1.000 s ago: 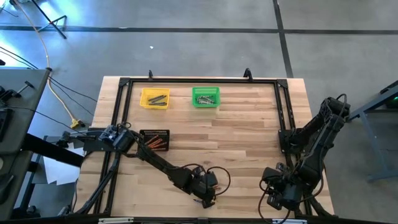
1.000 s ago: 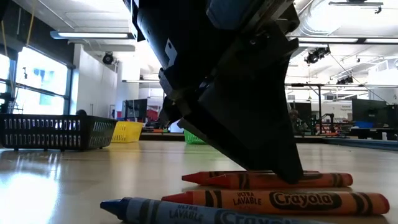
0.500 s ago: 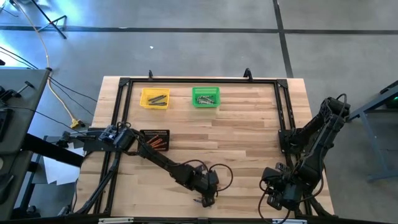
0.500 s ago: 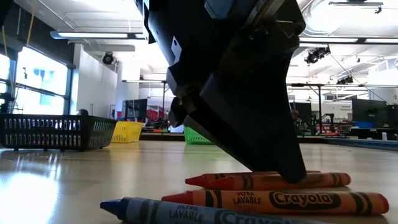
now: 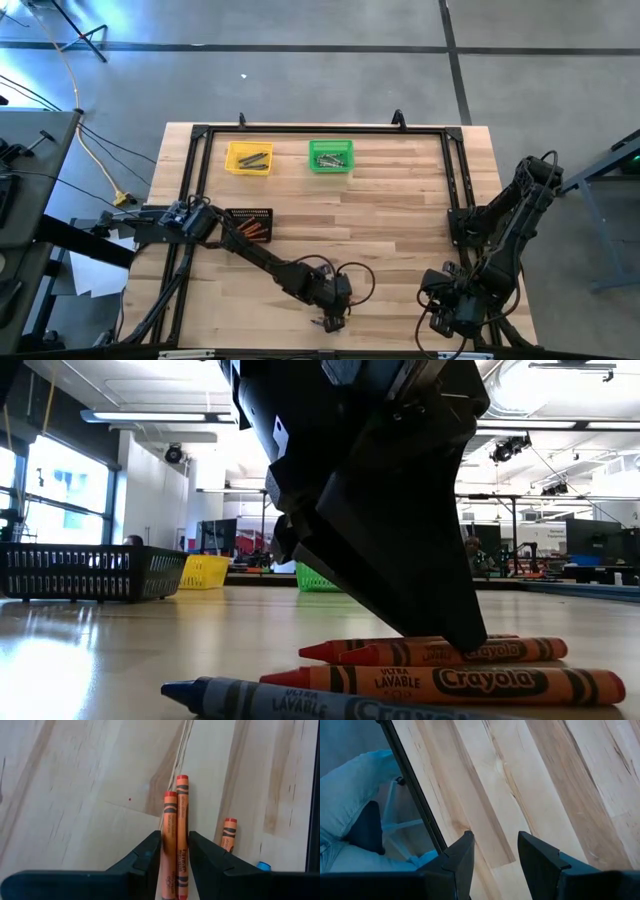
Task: Sort crayons
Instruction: Put the orange crayon into the black bin
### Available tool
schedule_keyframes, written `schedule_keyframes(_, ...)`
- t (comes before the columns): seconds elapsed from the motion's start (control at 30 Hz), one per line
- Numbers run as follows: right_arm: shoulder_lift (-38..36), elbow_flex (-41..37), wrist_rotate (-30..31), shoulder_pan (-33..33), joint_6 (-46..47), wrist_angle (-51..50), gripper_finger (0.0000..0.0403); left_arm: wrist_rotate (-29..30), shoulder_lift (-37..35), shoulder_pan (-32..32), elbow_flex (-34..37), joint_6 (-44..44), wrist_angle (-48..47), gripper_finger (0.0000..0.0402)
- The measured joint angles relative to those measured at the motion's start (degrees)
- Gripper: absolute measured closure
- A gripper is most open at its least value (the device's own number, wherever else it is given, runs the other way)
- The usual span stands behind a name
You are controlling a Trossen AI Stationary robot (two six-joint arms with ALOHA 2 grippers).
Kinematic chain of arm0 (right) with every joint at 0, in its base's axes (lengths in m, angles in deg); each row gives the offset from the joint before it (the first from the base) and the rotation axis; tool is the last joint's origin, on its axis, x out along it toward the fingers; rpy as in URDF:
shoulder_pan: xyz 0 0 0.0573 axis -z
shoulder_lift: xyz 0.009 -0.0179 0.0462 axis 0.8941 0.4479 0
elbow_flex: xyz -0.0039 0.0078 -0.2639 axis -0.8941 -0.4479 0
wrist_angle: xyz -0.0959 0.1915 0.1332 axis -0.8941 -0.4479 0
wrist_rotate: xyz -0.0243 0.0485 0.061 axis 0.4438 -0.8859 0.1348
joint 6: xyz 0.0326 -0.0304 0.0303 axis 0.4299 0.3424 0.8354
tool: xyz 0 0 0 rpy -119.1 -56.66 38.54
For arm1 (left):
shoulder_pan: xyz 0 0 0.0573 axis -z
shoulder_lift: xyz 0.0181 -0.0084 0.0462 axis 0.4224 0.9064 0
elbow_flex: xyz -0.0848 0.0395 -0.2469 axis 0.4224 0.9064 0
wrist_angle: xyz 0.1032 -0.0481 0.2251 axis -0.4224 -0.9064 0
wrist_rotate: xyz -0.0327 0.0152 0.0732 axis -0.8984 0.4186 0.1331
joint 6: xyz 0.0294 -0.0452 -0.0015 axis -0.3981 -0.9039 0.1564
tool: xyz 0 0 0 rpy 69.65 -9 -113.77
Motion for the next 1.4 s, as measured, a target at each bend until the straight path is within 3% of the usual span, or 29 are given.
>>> schedule_keyframes(0.77, 0.0, 0.0, 0.0, 0.2, 0.2, 0.3, 0.0257, -5.3, -0.5, -2.9, 0.0, 4.1, 4.2, 0.0313)
schedule_keyframes(1.4, 0.0, 0.0, 1.2, 0.2, 0.0, 0.7, 0.0257, -1.6, -0.6, -2.4, -0.1, 4.0, -4.1, 0.0313)
